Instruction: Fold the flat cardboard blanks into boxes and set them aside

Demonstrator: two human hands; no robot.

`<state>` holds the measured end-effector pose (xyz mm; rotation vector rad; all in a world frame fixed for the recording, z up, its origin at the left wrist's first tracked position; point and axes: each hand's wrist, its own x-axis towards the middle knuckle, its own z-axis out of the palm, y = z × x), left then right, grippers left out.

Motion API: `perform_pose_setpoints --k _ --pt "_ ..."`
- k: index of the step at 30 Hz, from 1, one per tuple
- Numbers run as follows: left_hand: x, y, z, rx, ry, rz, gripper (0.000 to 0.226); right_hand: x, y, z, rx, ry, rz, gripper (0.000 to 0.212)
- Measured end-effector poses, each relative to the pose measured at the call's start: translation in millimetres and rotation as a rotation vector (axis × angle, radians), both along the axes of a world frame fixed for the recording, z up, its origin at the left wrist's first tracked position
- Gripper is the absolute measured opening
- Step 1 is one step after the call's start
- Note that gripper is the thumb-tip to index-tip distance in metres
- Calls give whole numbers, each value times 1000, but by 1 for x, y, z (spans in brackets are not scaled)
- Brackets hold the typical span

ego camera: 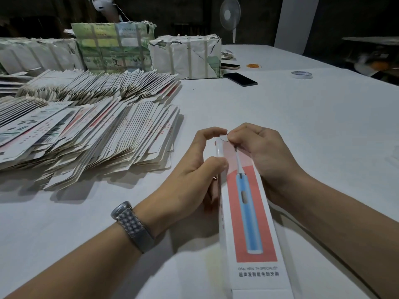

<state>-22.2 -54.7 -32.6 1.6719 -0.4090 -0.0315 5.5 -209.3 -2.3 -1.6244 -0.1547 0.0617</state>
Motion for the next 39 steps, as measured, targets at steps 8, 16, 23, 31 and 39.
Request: perform_pose_setpoints --k 8,16,23,31,39 --pt "0 -1 4 -12 71 -9 53 1 2 1 63 42 -5 31" --pt "-4 -3 10 -14 111 17 46 2 0 2 3 -2 -26 27" --pt "-5 -4 13 -62 131 -19 39 1 2 1 67 -38 -44 28" --pt "1 -2 4 -106 65 -10 36 -1 6 -4 145 -53 -131 32" --pt "4 0 2 -139 -33 45 34 -4 9 -7 97 -181 -107 17"
